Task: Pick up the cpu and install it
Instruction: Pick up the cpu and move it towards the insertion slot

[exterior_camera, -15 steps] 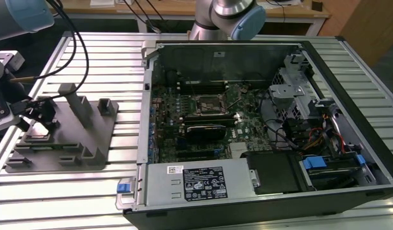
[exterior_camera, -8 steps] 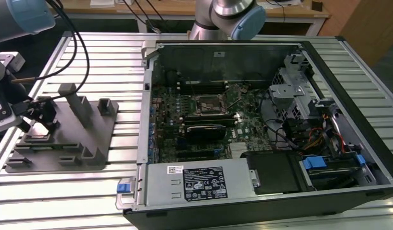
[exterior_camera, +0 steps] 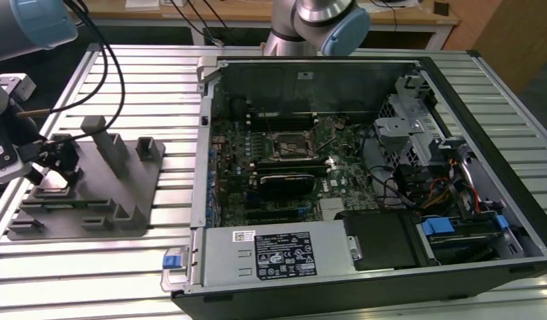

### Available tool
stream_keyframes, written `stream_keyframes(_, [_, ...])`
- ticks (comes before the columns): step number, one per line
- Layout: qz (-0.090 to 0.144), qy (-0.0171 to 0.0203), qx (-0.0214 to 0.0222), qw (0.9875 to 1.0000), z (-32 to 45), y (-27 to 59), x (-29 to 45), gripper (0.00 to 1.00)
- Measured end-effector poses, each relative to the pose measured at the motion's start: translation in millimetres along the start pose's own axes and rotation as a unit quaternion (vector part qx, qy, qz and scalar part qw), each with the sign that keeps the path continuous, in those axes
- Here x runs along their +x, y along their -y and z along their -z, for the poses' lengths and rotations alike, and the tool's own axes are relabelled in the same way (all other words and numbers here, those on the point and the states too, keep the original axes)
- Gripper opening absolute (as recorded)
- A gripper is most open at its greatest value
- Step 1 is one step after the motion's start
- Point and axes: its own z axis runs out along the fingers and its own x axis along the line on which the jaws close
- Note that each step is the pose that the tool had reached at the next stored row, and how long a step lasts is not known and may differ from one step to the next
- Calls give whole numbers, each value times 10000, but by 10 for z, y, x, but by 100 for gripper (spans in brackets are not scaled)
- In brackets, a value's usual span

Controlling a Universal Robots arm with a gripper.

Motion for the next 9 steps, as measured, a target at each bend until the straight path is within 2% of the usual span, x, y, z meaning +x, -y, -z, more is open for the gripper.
stream_keyframes(9, [-1, 1, 0, 10000, -8, 1, 1, 66])
